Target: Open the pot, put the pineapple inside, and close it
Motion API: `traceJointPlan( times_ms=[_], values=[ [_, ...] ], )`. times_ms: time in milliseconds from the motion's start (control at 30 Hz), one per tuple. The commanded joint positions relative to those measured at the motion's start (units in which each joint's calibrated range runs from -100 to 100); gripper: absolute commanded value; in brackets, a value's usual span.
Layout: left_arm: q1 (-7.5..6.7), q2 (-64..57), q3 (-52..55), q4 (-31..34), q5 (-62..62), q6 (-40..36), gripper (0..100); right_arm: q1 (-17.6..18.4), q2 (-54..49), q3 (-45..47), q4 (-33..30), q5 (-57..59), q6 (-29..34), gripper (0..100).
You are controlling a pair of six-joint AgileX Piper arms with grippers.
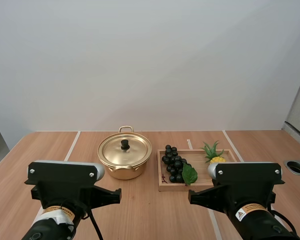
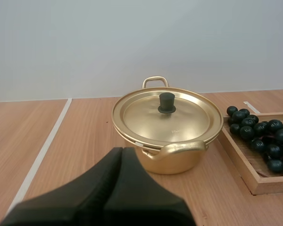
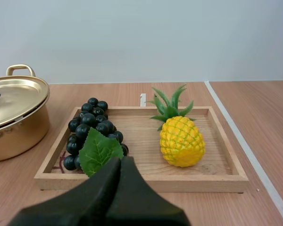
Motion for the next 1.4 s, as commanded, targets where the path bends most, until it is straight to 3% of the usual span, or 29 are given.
traceJointPlan(
  times_ms=[0,1100,1267,1367],
  values=[
    [-0.12,-0.22,0.13,0.92,-1.4,-0.34,0,-0.32,-0.25,0.0,-1.75,-0.65,-0.02,0],
    [-0.2,-0.22,0.13,1.06,-5.15,0.06,0,-0.38,-0.25,0.0,-1.67,-1.41,-0.02,0],
    [-0.2,-0.22,0.13,1.06,-7.22,0.06,0,-0.38,-0.25,0.0,-4.84,-12.32,-0.02,0],
    [-0.2,-0.22,0.13,3.43,-20.52,0.06,0,-0.38,-0.25,0.0,-9.4,-25.33,-0.02,0]
  ],
)
